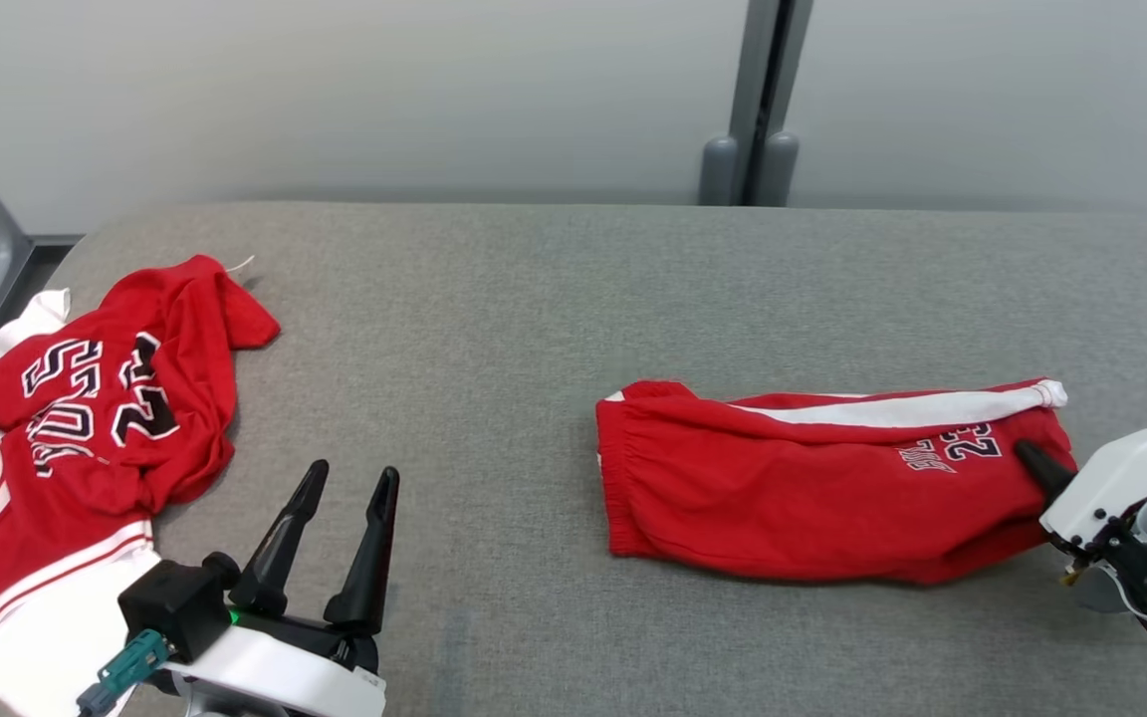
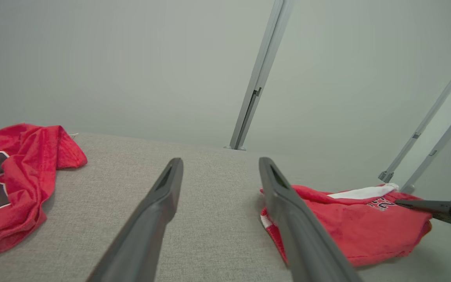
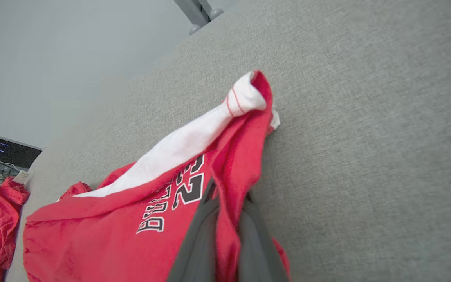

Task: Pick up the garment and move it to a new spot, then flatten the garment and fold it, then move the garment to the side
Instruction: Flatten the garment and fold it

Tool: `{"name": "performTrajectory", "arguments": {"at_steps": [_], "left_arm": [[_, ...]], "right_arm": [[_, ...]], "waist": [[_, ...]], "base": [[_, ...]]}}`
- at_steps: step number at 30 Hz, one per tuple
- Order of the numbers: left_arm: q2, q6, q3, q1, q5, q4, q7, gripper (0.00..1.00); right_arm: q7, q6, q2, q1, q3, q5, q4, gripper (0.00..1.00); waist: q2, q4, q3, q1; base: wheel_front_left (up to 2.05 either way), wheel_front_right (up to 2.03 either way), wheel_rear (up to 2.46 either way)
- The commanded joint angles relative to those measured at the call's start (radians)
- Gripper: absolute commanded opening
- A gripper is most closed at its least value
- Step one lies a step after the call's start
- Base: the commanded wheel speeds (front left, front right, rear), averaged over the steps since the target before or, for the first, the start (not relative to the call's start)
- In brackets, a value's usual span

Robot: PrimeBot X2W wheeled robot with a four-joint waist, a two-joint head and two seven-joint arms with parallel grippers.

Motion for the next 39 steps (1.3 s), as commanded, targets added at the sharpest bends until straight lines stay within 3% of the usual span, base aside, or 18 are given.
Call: {"name": "performTrajectory", "arguments": {"at_steps": [1,12,24,34,35,36,37,38,39], "left_arm": [[0.0,0.006,-0.001,0.011,0.004,-0.006,-0.001,1.0],[-0.005,0.016,-0.01,0.033,0.006,-0.004,-0.001,1.0],[-0.009,0.014,-0.027,0.026,0.006,0.01,0.003,1.0],[-0.017,0.001,-0.034,-0.004,0.009,0.04,0.001,1.0],[-0.018,0.0,-0.033,-0.007,0.009,0.042,0.001,1.0],[-0.019,-0.001,-0.032,-0.008,0.008,0.045,0.0,1.0],[-0.019,-0.001,-0.032,-0.008,0.008,0.045,0.0,1.0],[-0.019,-0.001,-0.029,-0.009,0.008,0.047,0.0,1.0],[-0.019,0.0,-0.027,-0.008,0.008,0.049,0.0,1.0]], "right_arm": [[-0.015,0.0,-0.013,0.011,-0.001,0.004,-0.007,0.0],[-0.109,0.0,-0.033,-0.016,0.047,-0.055,-0.068,0.0],[-0.049,0.0,0.113,-0.1,0.173,-0.11,-0.167,0.0],[0.016,0.0,0.244,-0.119,0.255,-0.122,-0.02,0.0],[0.02,0.0,0.254,-0.121,0.26,-0.12,-0.007,0.34],[0.027,0.0,0.264,-0.121,0.264,-0.115,-0.001,0.78],[0.027,0.0,0.264,-0.121,0.264,-0.115,-0.001,0.78],[0.029,0.0,0.27,-0.123,0.267,-0.112,0.005,1.0],[0.028,0.0,0.274,-0.125,0.27,-0.112,0.006,1.0]], "waist": [[-0.0001,-0.016,-0.015,0.0],[-0.0001,0.009,-0.058,0.0],[-0.0001,0.104,-0.066,0.0],[-0.0001,0.183,-0.033,0.0],[-0.0001,0.184,-0.031,0.0],[-0.0001,0.184,-0.03,0.0],[-0.0001,0.184,-0.03,0.0],[-0.0001,0.182,-0.03,0.0],[-0.0001,0.179,-0.03,0.0]], "base": [[0.0,0.0,0.0],[0.0,0.0,0.0],[0.0,0.0,0.0],[0.0,0.0,0.0],[0.0,0.0,0.0],[0.0,0.0,0.0],[0.0,0.0,0.0],[0.0,0.0,0.0],[0.0,0.0,0.0]]}}
